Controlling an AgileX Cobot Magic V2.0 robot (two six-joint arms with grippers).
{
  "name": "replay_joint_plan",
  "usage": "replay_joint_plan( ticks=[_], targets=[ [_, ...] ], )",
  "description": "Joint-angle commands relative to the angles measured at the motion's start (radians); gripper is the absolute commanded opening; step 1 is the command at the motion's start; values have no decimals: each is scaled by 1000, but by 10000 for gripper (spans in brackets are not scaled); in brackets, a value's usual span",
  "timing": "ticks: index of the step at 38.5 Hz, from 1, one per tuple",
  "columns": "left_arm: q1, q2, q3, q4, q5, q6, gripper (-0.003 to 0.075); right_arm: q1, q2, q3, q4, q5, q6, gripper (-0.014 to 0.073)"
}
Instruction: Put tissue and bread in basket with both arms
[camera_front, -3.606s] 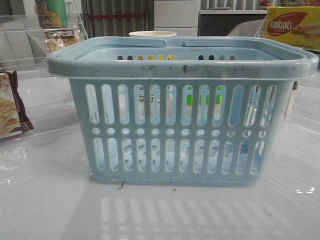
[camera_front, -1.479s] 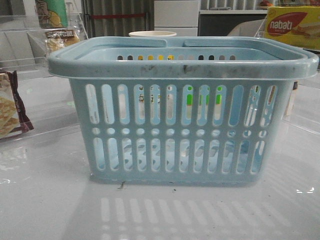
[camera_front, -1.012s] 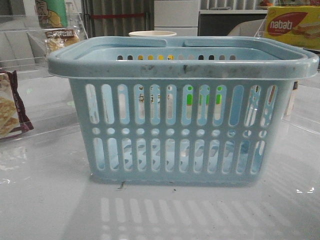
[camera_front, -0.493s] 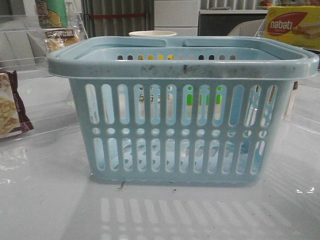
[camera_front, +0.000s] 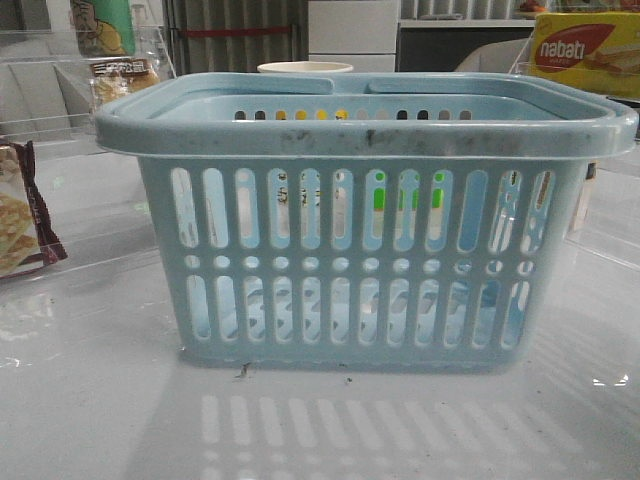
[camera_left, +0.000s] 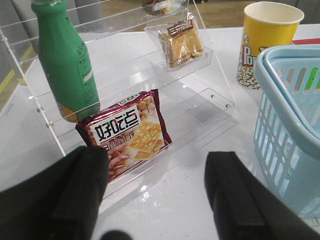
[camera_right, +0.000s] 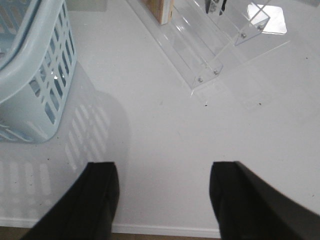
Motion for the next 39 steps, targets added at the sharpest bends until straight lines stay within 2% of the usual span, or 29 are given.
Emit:
replay_joint_plan(
  ticks=[1,9,21,39],
  targets=[
    [-8,12,-28,-13,-87,-2,494,-3,46,-34,-29,-87,1,520],
    [-8,12,-28,-13,-87,-2,494,-53,178,-80,-87,-100,9,520],
    [-8,12,-28,-13,-87,-2,494,-191,421,-242,-54,-135,9,520],
    [-8,12,-28,-13,-87,-2,494,-201,808,-559,-6,-155,9,520]
  ],
)
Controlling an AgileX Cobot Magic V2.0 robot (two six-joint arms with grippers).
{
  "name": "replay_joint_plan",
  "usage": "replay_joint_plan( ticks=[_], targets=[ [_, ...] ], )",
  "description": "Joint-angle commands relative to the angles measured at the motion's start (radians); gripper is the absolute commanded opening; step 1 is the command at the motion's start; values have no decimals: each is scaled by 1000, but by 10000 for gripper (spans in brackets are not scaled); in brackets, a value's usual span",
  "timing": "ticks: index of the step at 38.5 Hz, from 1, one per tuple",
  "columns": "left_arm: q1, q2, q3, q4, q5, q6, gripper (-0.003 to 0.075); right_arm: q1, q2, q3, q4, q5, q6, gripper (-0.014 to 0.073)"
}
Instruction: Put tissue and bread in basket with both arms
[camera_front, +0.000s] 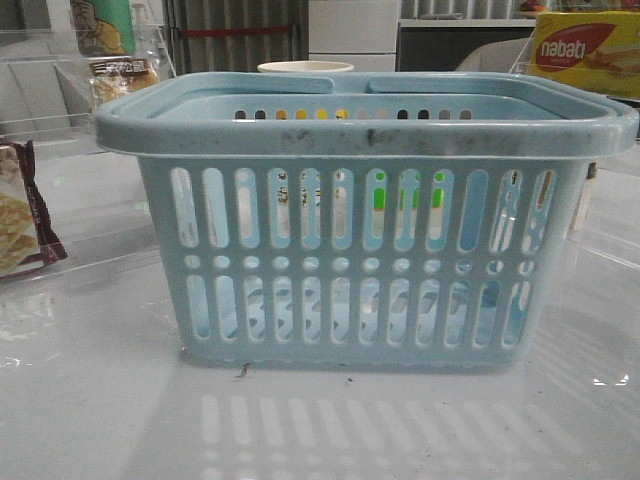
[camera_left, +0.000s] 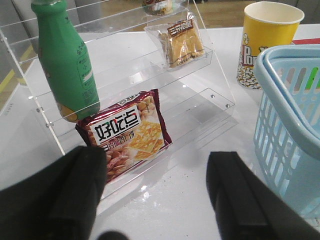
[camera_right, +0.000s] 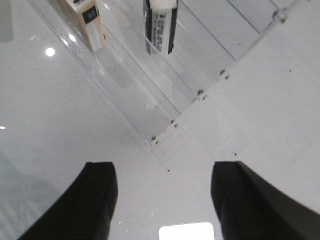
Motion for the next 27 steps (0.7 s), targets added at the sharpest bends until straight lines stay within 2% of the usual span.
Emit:
replay_joint_plan(
  ticks=[1,8,18,27],
  targets=[
    [-8,12,-28,-13,-87,-2,494,-5,48,-101,-2,-62,5,520],
    [-8,12,-28,-13,-87,-2,494,-5,156,-214,30,-64,4,520],
    [-8,12,-28,-13,-87,-2,494,-5,296,-340,29,-170,3,520],
    [-8,12,-28,-13,-87,-2,494,-5,385,-391,-60,-238,3,520]
  ],
)
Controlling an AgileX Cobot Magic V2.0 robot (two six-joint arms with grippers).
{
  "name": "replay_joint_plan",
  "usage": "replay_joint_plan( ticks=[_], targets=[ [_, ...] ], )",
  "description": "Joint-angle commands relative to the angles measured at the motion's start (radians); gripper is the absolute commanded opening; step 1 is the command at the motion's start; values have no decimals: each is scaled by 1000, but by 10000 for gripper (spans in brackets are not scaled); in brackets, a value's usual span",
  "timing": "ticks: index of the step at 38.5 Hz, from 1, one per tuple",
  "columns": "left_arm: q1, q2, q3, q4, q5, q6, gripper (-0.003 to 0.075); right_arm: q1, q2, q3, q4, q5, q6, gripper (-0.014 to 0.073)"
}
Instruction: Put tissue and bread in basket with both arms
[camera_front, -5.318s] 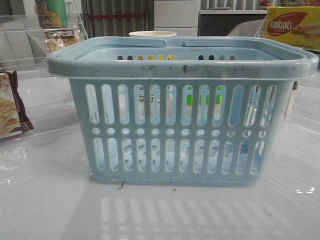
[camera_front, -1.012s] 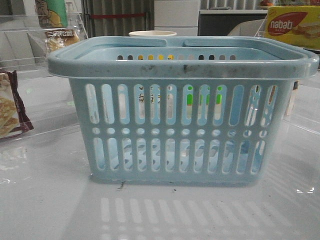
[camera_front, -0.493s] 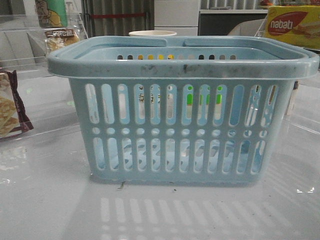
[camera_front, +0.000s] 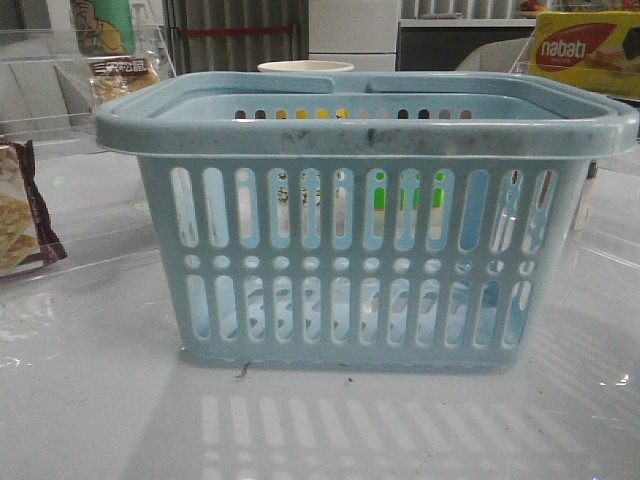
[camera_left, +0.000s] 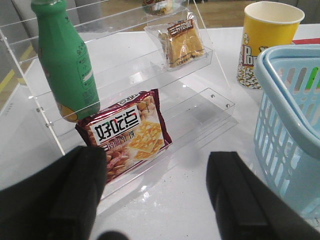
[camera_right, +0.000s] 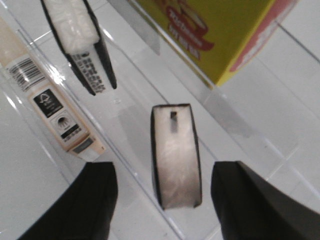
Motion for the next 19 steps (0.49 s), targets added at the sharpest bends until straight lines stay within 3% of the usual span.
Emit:
replay_joint_plan(
  ticks=[1,10,19],
  targets=[
    [-8,12,-28,-13,-87,-2,494,-5,-22,-47,-66,-89,1,520],
    [-8,12,-28,-13,-87,-2,494,-5,11,-47,-109,-113,1,496],
    [-8,12,-28,-13,-87,-2,494,-5,5,-47,-102,-116,2,221]
  ],
)
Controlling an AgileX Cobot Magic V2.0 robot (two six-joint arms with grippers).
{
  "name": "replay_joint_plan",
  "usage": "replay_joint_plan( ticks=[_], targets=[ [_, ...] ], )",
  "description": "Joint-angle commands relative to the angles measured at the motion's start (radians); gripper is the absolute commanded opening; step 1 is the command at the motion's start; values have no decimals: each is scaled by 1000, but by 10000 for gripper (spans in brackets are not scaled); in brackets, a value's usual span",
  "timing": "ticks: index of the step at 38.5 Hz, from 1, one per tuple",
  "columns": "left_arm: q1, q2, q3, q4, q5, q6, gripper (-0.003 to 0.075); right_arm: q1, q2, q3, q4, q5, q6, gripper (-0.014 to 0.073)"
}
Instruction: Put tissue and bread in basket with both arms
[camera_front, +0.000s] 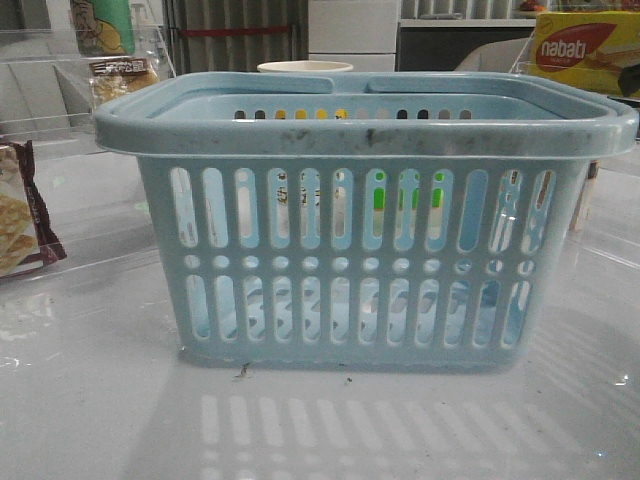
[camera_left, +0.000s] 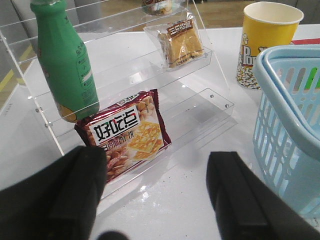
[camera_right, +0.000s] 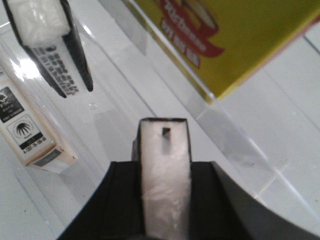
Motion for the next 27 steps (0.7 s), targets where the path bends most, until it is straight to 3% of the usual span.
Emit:
replay_joint_plan(
  ticks=[1,13,27],
  targets=[
    [-8,12,-28,-11,-87,-2,494,-4,-66,-38,-16,-63,-2,207],
    [-8,12,-28,-11,-87,-2,494,46,-216,-38,23,-21,-2,182],
    [-8,12,-28,-11,-87,-2,494,202,-491,-38,26,168,-2,182]
  ],
)
